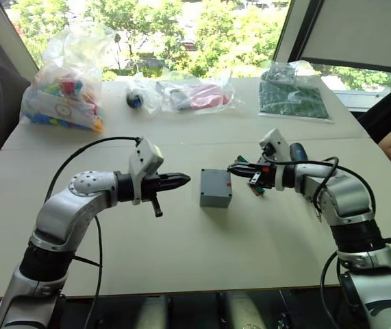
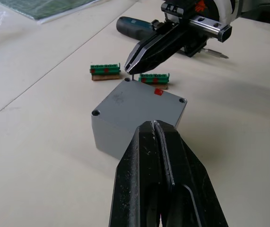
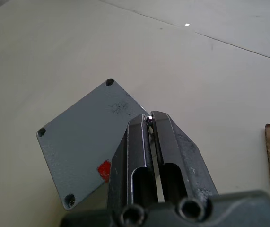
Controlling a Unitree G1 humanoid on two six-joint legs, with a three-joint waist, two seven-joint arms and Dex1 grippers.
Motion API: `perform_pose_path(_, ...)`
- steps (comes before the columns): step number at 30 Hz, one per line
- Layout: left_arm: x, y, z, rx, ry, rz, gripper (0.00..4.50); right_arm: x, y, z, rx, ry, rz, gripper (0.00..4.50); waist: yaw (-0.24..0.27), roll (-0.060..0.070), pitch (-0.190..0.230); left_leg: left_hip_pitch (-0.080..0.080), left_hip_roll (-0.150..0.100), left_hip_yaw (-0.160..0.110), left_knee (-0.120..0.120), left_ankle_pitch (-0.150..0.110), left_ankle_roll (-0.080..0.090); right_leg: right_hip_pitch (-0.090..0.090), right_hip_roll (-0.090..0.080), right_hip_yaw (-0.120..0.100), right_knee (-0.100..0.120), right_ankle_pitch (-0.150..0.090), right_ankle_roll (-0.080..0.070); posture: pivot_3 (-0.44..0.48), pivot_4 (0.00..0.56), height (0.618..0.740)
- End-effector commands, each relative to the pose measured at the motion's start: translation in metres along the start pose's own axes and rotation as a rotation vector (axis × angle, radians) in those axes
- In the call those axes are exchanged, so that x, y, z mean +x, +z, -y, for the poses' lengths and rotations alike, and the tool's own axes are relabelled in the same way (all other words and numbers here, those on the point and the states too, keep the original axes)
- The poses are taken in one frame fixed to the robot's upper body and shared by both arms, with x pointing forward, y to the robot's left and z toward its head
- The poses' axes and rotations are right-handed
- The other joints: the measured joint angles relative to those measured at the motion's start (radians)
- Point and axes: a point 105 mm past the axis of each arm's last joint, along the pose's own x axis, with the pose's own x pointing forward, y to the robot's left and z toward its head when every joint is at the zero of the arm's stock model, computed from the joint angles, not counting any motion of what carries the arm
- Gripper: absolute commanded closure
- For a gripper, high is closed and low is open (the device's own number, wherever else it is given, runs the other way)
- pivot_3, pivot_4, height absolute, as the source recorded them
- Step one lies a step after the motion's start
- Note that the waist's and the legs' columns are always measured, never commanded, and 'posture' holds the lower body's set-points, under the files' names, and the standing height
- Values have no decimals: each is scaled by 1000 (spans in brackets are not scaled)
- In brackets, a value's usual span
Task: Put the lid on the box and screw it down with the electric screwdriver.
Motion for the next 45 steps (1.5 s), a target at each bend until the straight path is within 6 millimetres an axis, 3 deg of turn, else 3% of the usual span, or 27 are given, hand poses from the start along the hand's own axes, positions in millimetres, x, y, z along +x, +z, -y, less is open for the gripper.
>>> perform_pose_path(1, -1, 6, 2, 30, -1, 13, 4500, 2, 12, 1, -47, 3, 30, 4429, 0, 0, 0, 0, 0, 0, 0, 0, 0, 0, 0, 0, 0, 0, 0, 0, 150, 740)
perform_pose_path(14, -1, 5, 3, 27, 5, 16, 4500, 5, 3, 0, -50, 14, -5, 4429, 0, 0, 0, 0, 0, 0, 0, 0, 0, 0, 0, 0, 0, 0, 0, 0, 150, 740)
perform_pose_path(16, 0, 5, 3, 28, 2, 17, 4500, 4, 2, -1, -52, 14, -11, 4194, 0, 0, 0, 0, 0, 0, 0, 0, 0, 0, 0, 0, 0, 0, 0, 0, 150, 740)
perform_pose_path(24, 1, 9, 3, 26, -6, 36, 4500, -2, 7, 7, -60, -20, -14, 1334, 1, 0, 0, 0, 0, 0, 0, 0, 0, 0, 0, 0, 0, 0, 0, 0, 150, 740)
perform_pose_path(28, 1, 15, 6, 47, -26, 52, 4500, -32, 51, 27, 9, -136, 115, 37, 1, 0, 0, 0, 0, 0, 0, 0, 0, 0, 0, 0, 0, 0, 0, 0, 150, 740)
perform_pose_path(30, 2, 21, 9, 72, -56, 59, 4500, -55, 71, 41, 90, -203, 128, 37, 1, 0, 0, 0, 0, 0, 0, 0, 0, 0, 0, 0, 0, 0, 0, 0, 150, 740)
perform_pose_path(34, 9, 26, 25, 156, -167, 41, 4500, -106, 86, 72, 175, -342, -32, 37, 14, 1, 0, -1, 0, 0, -1, 0, 0, -1, 0, 0, -1, 0, 0, 0, 150, 740)
perform_pose_path(36, 15, 28, 35, 211, -220, 33, 4500, -128, 77, 94, 168, -476, -161, 37, 20, 0, 0, -1, 0, 1, -2, 0, 0, -1, 0, -1, -3, -1, -2, 0, 150, 740)
perform_pose_path(39, 22, 32, 42, 263, -259, 42, 4500, -150, 48, 111, 254, -577, -359, 37, 21, -1, 0, -1, 0, 2, -1, -1, 1, 0, 0, 0, -4, -2, -4, 0, 150, 740)
perform_pose_path(42, 27, 35, 46, 311, -278, 45, 4500, -160, 16, 108, 349, -541, -546, 37, 18, 0, 0, -1, 0, 4, 0, 0, 1, 0, -1, 2, -4, -2, -5, 0, 150, 740)
perform_pose_path(45, 31, 34, 49, 330, -288, 41, 4500, -160, 3, 106, 408, -496, -618, 37, 14, 1, 1, -1, 0, 4, 0, 0, 1, -1, -1, 2, -2, -1, -2, 0, 150, 740)
